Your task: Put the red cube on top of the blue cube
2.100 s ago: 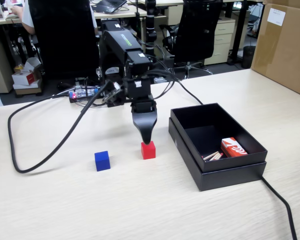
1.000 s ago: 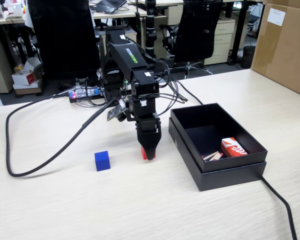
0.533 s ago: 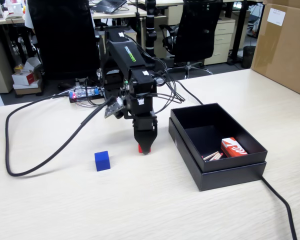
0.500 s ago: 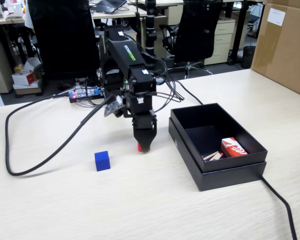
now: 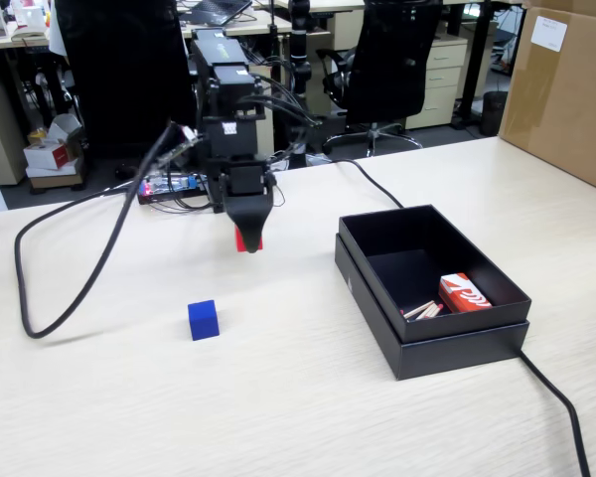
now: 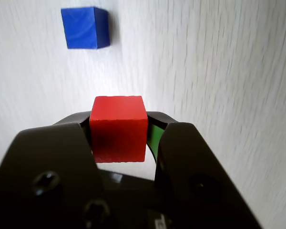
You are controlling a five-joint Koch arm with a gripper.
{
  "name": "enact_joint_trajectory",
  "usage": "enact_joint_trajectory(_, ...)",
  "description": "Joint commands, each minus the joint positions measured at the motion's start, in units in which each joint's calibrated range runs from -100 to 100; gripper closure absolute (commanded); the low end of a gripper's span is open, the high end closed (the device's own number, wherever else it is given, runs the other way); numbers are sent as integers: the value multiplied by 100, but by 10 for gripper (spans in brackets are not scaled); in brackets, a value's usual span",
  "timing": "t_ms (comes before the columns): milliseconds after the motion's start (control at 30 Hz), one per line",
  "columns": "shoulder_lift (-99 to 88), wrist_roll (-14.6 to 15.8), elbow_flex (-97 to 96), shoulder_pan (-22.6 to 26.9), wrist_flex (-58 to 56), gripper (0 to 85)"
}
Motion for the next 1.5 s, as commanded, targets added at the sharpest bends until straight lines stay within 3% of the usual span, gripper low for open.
enact_joint_trajectory(0,-375,-303,289,-181,155,831)
enact_joint_trajectory(200,222,-518,923,-479,206,831)
enact_joint_trajectory(533,2345,-303,2075,-645,258,830)
enact_joint_trajectory(1467,3114,-220,2455,-576,345,830)
